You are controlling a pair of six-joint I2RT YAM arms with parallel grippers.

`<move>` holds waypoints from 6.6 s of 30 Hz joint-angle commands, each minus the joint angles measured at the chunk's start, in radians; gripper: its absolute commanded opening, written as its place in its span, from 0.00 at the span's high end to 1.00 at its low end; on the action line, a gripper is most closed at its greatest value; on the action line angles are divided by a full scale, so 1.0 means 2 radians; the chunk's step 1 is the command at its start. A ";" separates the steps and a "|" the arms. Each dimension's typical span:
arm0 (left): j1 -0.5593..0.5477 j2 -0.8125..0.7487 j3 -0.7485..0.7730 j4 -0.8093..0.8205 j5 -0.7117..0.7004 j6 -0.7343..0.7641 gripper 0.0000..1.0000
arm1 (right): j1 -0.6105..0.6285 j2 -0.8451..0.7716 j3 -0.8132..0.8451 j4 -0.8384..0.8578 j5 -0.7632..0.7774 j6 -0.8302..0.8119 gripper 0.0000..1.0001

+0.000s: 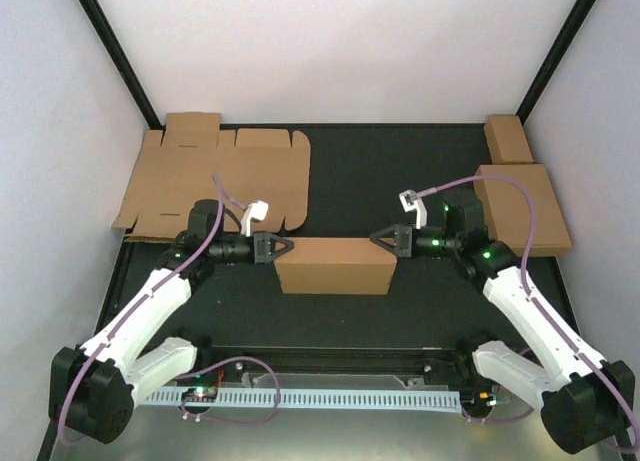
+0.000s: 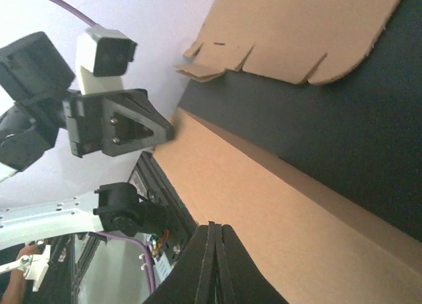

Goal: Fold the paper box

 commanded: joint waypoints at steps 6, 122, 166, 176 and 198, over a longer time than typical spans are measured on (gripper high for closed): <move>0.000 0.000 -0.005 -0.046 -0.011 0.003 0.98 | -0.004 0.034 -0.055 0.055 -0.014 0.013 0.98; -0.010 -0.161 0.064 -0.225 -0.063 0.070 0.27 | -0.003 -0.068 -0.114 -0.048 -0.011 -0.029 0.98; -0.333 0.270 0.400 -0.391 -0.384 0.444 0.01 | -0.004 -0.101 0.074 -0.197 0.065 -0.086 0.98; -0.311 0.315 0.417 -0.389 -0.362 0.451 0.08 | -0.004 -0.098 0.078 -0.207 0.075 -0.096 0.98; -0.312 0.289 0.396 -0.379 -0.361 0.430 0.42 | -0.003 -0.107 0.113 -0.267 0.288 -0.027 0.52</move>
